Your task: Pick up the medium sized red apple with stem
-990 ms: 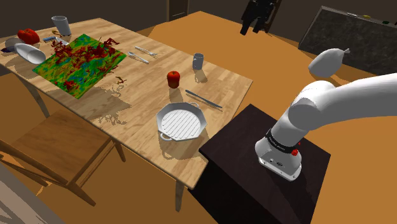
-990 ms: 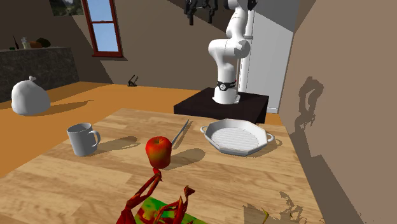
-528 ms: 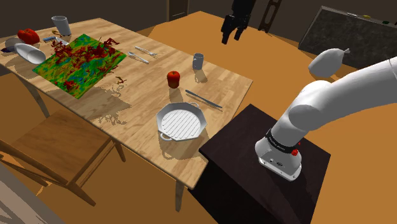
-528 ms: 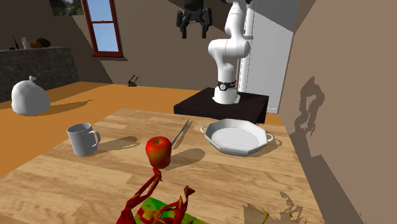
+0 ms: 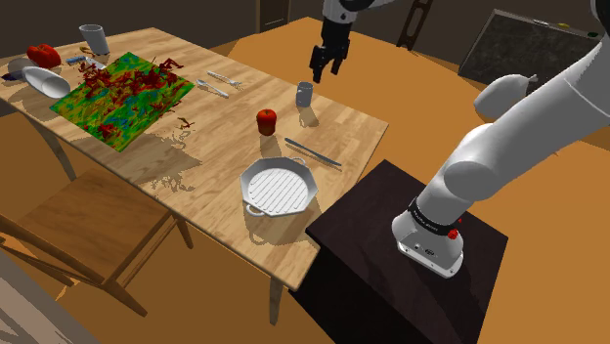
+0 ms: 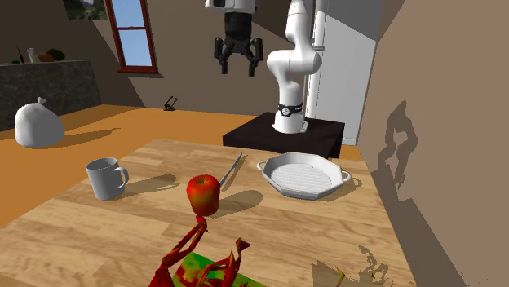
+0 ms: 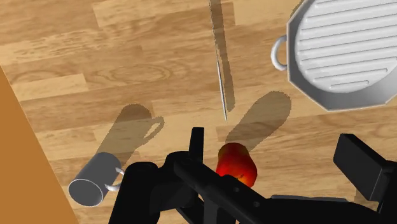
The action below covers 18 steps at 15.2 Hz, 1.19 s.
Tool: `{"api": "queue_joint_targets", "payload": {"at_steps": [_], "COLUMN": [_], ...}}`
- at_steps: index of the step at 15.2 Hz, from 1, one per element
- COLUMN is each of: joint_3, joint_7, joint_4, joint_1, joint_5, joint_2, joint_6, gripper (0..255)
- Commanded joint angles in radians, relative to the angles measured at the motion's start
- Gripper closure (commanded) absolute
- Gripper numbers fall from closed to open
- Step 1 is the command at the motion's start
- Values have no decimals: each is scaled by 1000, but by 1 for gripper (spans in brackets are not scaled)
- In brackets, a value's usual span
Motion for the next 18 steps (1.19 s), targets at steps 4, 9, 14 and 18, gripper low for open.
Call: {"api": "queue_joint_targets", "payload": {"at_steps": [4,9,14,18], "joint_3": [16,25,27,24], "joint_7": [3,10,17,18], "joint_4": [76,188,331,469], "joint_1": [8,16,30,44], "joint_5": [-32,-72,-115,-147], "joint_2": [186,380,576,737], "joint_6": [92,153,186,191], "gripper": [0,0,0,0]}}
